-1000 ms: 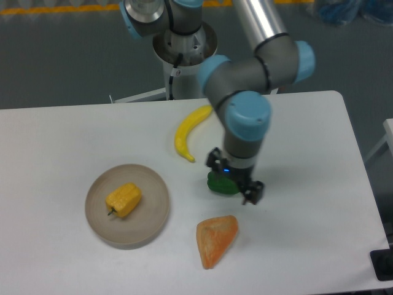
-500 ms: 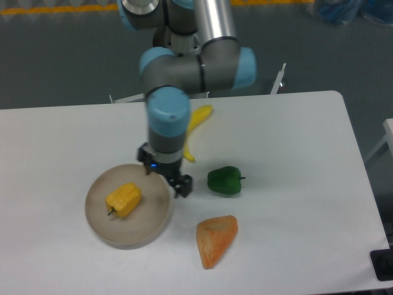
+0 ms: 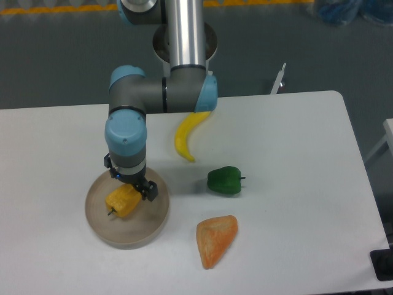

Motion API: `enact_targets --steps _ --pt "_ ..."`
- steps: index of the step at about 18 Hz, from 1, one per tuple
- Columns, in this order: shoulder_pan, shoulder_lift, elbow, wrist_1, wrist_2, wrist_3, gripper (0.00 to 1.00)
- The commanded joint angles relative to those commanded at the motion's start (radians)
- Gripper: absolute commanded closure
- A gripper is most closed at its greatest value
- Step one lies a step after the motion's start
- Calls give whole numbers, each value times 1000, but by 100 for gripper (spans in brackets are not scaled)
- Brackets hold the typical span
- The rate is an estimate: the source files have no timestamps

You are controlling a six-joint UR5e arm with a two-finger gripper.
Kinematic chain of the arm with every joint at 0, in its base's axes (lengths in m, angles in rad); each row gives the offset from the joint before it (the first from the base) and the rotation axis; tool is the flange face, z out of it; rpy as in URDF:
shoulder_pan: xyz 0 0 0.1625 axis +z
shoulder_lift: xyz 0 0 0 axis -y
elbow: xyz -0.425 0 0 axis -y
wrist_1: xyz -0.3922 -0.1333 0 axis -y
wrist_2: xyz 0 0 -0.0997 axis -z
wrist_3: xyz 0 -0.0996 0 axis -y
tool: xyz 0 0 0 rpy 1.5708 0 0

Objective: Pick up the yellow pepper from the plate
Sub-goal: 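Lower the gripper onto the yellow pepper and close on it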

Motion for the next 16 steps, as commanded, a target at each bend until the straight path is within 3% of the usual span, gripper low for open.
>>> enact_targets --steps 4,8,9,11,14,16 --pt "-23 -23 -3 9 5 -6 0" --pt "-29 -45 -2 81 5 -32 0" --pt "-29 -49 0 81 5 -31 9" --pt "-29 -51 -1 80 6 -31 58" --pt "-31 -37 0 80 23 -35 99" --pt "-29 -3 12 75 23 -31 100"
